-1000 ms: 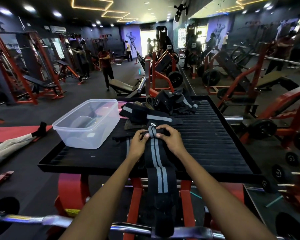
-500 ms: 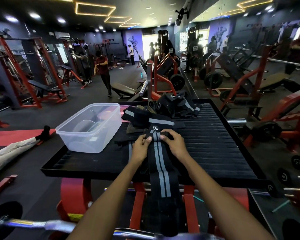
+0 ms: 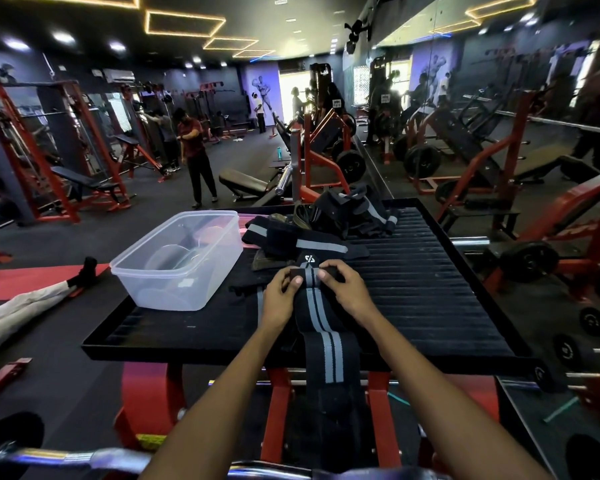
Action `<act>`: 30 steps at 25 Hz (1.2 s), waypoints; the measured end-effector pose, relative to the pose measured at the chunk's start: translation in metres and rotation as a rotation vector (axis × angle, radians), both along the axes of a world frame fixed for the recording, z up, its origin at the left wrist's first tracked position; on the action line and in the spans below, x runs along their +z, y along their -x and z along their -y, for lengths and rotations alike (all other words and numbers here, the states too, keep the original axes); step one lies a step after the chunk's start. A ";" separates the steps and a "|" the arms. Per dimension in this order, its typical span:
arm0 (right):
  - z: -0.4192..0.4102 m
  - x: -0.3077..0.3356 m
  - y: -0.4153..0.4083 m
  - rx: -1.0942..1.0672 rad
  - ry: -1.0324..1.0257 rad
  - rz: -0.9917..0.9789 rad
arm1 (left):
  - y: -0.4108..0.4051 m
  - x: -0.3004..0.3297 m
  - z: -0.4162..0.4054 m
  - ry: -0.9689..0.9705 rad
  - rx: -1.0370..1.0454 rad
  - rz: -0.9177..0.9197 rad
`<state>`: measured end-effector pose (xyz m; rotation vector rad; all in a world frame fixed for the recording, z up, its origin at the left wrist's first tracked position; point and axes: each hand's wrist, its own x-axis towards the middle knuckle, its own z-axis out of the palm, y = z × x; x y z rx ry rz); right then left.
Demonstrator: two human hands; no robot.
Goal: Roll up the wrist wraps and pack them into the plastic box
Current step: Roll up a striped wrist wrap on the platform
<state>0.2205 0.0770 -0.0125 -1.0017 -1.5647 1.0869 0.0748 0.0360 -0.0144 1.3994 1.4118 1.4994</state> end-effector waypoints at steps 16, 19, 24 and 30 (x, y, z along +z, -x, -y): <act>-0.005 -0.002 -0.003 0.008 0.030 0.014 | 0.005 -0.001 -0.003 0.015 -0.022 -0.052; -0.002 0.000 -0.005 0.035 -0.046 -0.027 | 0.003 -0.002 -0.003 0.114 -0.005 0.049; 0.002 0.004 -0.002 0.042 0.053 -0.055 | 0.005 -0.003 -0.001 0.075 -0.030 0.023; -0.002 0.001 -0.005 -0.016 0.043 -0.036 | 0.001 0.001 0.001 0.092 -0.036 0.109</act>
